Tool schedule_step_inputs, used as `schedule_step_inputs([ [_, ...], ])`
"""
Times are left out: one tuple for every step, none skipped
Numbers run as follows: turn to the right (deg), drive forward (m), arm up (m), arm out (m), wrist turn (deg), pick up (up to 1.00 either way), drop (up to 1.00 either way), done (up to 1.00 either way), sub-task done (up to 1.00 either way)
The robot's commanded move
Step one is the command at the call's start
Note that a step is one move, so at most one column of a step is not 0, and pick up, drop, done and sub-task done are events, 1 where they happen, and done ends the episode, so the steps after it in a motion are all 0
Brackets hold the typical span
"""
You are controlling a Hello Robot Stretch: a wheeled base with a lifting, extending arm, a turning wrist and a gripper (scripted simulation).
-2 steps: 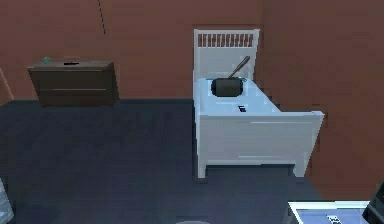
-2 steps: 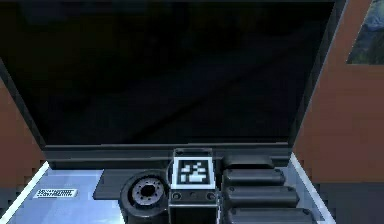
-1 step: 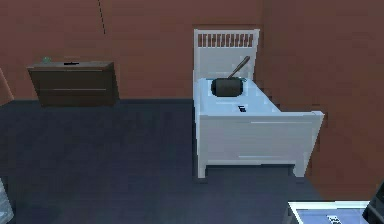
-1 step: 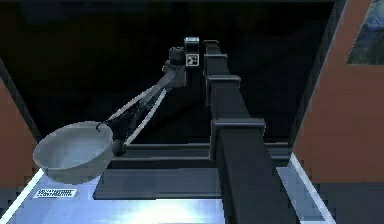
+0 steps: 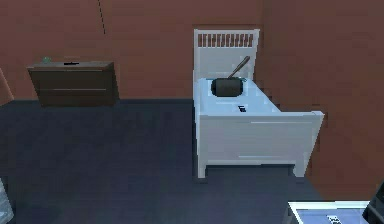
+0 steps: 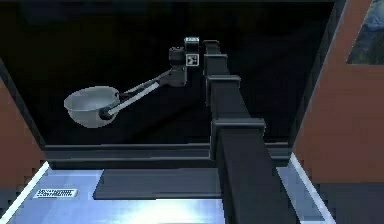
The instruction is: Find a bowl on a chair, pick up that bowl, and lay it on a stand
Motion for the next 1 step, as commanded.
schedule_step_inputs([
  [0.0, 0.00, 0.00, 0.00, 45.0, 0.00, 0.00, 0.00, 0.00],
])
